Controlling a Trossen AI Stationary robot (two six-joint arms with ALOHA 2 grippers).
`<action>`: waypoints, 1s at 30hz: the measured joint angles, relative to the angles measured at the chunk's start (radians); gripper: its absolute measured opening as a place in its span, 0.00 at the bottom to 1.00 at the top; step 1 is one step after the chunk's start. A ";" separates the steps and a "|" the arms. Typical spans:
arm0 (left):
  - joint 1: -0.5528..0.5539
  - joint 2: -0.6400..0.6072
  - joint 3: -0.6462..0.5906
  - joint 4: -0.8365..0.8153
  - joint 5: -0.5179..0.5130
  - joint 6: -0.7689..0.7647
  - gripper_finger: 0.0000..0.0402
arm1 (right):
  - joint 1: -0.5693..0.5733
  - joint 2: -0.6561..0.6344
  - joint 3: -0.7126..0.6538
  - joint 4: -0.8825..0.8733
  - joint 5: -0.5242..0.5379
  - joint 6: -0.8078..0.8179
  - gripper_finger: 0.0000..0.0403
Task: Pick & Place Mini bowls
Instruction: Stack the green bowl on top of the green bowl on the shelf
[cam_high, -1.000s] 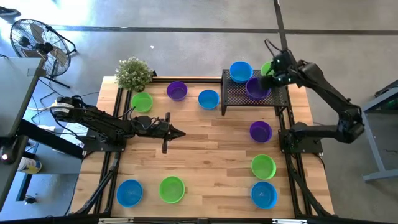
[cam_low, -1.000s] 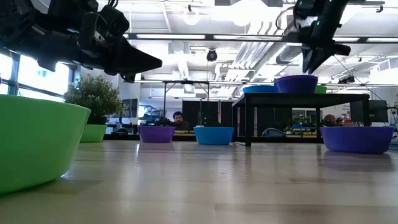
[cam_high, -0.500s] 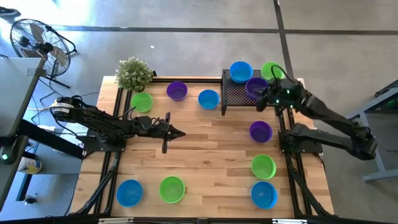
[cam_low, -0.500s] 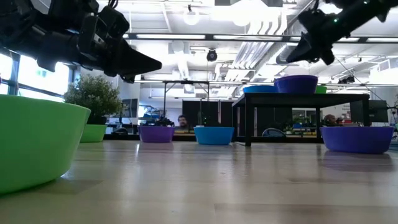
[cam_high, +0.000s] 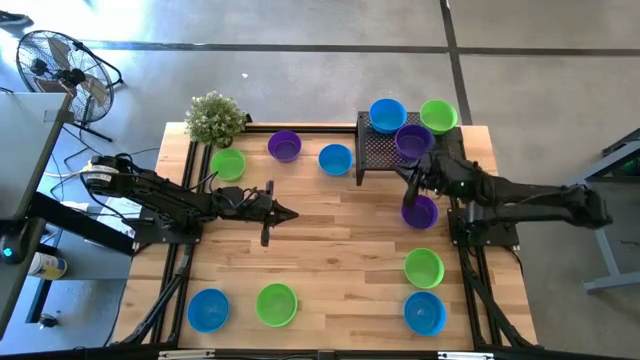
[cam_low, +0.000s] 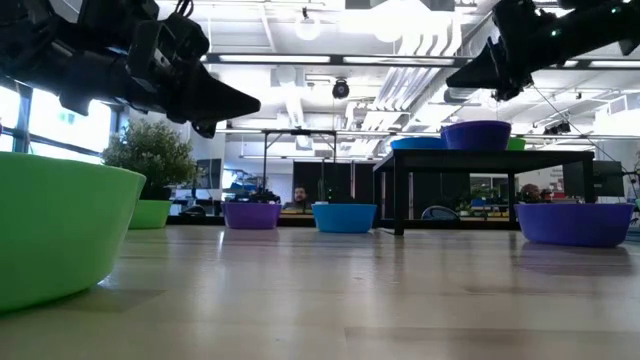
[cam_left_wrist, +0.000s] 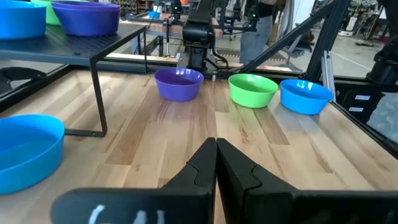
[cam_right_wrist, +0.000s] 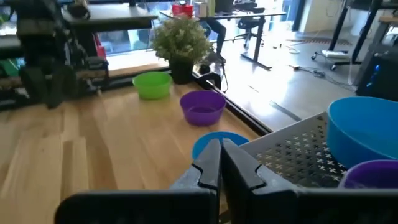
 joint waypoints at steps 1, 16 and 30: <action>0.000 0.000 0.000 0.000 -0.002 -0.001 0.01 | 0.041 0.005 0.000 0.001 0.037 -0.001 0.00; 0.000 0.000 0.000 -0.002 -0.079 0.009 0.01 | 0.613 0.440 0.372 -0.691 0.418 0.604 0.00; 0.000 0.000 0.000 -0.064 -0.082 0.061 0.01 | 0.790 0.904 0.773 -1.225 -0.054 1.418 0.28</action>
